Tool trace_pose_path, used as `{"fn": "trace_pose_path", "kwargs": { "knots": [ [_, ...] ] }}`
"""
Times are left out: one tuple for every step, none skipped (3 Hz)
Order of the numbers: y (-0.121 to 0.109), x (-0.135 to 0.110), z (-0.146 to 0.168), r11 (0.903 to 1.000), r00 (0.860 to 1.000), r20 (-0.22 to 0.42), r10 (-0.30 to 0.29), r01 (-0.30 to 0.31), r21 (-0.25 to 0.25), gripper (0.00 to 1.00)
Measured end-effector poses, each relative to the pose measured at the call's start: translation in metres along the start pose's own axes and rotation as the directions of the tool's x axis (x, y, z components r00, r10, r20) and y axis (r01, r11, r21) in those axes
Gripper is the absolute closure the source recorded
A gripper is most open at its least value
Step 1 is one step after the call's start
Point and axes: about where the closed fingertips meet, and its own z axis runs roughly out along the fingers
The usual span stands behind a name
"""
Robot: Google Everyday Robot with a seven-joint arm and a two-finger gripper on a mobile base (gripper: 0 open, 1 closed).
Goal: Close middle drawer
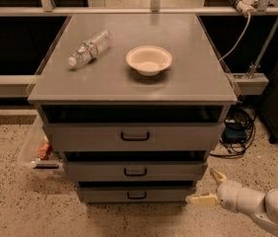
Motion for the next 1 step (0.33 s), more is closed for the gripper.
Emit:
{"fn": "trace_pose_path", "kwargs": {
  "knots": [
    [0.0,0.0,0.0,1.0,1.0,0.0,0.0,0.0,0.0,0.0]
  ]
}}
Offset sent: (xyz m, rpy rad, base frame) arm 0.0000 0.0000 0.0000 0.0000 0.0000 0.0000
